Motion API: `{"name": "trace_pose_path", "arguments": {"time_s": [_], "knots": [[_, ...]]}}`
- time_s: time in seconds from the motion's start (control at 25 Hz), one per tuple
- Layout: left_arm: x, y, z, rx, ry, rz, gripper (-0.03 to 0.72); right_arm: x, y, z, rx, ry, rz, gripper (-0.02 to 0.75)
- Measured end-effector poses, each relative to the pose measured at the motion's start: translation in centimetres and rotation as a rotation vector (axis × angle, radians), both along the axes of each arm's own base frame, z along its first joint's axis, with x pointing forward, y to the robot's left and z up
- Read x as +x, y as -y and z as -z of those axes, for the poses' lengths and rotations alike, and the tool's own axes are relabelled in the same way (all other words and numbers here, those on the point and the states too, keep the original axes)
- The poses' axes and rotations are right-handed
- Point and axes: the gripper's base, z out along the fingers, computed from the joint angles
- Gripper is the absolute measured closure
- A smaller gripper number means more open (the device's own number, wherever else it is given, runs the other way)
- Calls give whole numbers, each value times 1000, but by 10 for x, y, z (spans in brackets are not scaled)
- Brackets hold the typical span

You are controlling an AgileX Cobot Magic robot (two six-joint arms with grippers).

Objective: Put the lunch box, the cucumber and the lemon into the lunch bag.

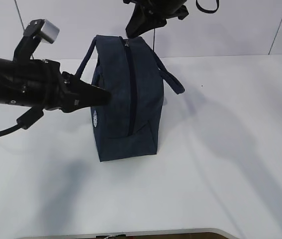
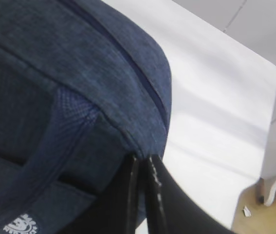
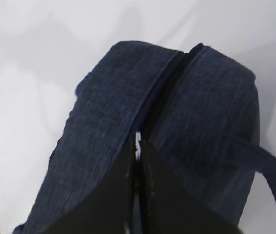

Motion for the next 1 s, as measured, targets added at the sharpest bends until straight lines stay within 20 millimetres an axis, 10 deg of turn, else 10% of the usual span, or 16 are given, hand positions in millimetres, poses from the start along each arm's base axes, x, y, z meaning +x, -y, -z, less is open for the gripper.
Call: {"name": "trace_pose_path", "arguments": {"time_s": [1.0], "knots": [[-29, 3, 4, 52, -54, 346, 701, 11, 9, 7, -10, 30, 25, 733]]}}
